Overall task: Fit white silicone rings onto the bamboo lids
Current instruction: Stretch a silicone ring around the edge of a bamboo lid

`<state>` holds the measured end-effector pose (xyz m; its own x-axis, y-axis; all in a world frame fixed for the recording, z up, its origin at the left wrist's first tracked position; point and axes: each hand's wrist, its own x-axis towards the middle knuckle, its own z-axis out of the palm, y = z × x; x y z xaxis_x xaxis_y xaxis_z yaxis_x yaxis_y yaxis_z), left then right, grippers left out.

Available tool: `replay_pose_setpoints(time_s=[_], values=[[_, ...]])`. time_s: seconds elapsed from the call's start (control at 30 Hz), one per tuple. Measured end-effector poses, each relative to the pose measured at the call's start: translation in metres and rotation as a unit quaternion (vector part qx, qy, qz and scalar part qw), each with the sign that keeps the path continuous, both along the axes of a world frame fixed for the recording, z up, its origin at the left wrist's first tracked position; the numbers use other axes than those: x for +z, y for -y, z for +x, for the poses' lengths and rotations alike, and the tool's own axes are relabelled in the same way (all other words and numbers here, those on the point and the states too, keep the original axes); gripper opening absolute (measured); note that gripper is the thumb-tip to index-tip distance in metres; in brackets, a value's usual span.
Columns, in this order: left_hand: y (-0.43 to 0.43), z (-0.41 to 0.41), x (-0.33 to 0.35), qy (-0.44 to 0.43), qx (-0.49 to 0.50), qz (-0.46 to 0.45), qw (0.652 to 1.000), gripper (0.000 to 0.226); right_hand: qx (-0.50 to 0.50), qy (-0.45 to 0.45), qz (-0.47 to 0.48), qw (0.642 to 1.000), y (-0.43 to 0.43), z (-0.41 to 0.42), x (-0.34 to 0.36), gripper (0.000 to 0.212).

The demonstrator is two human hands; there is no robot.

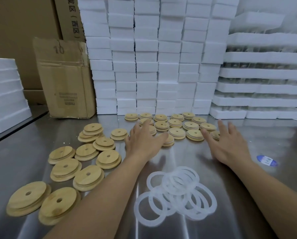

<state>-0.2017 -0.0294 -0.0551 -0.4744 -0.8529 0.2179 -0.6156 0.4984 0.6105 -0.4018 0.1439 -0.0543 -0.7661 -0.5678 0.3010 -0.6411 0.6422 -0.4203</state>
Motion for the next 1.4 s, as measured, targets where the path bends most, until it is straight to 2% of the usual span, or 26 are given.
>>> replay_pose_setpoints(time_s=[0.1, 0.23, 0.33, 0.4, 0.53, 0.67, 0.73, 0.87, 1.0, 1.2, 1.33, 1.4], values=[[0.014, -0.006, 0.0, -0.064, 0.025, 0.01, 0.998, 0.087, 0.001, -0.026, -0.002, 1.0, 0.012, -0.014, 0.0, 0.098], [0.039, -0.02, 0.002, -0.08, 0.026, -0.008, 0.996, 0.081, 0.013, -0.092, 0.005, 0.996, 0.028, -0.03, -0.001, 0.094], [0.063, -0.03, 0.006, -0.065, 0.041, -0.023, 0.997, 0.08, 0.039, -0.102, 0.016, 0.994, 0.038, -0.04, -0.002, 0.097], [0.077, -0.037, 0.008, -0.037, 0.058, 0.01, 0.998, 0.086, 0.056, -0.077, 0.038, 0.995, 0.042, -0.045, -0.004, 0.098], [0.086, -0.05, 0.004, 0.092, 0.021, 0.016, 0.995, 0.1, 0.1, -0.055, 0.068, 0.991, 0.047, -0.052, -0.007, 0.09], [0.084, -0.05, 0.002, 0.089, -0.011, -0.013, 0.996, 0.102, 0.141, -0.043, 0.094, 0.985, 0.049, -0.053, -0.004, 0.103], [0.084, -0.051, 0.001, 0.091, -0.008, -0.029, 0.995, 0.102, 0.149, -0.047, 0.089, 0.984, 0.049, -0.054, -0.005, 0.1], [0.088, -0.054, 0.002, 0.077, 0.011, 0.012, 0.997, 0.108, 0.139, -0.058, 0.085, 0.985, 0.048, -0.052, -0.007, 0.102], [0.09, -0.055, 0.001, 0.078, 0.005, 0.005, 0.997, 0.111, 0.127, -0.066, 0.074, 0.987, 0.05, -0.053, -0.009, 0.106], [0.076, -0.04, 0.005, -0.017, -0.097, 0.008, 0.995, 0.125, 0.139, -0.078, 0.042, 0.986, 0.052, -0.054, -0.01, 0.11], [0.053, -0.032, -0.007, 0.056, -0.173, -0.055, 0.982, 0.12, 0.148, -0.065, 0.043, 0.986, 0.052, -0.056, -0.009, 0.112], [0.046, -0.028, -0.008, 0.055, -0.184, -0.055, 0.98, 0.115, 0.157, -0.052, 0.037, 0.986, 0.052, -0.056, -0.006, 0.11]])
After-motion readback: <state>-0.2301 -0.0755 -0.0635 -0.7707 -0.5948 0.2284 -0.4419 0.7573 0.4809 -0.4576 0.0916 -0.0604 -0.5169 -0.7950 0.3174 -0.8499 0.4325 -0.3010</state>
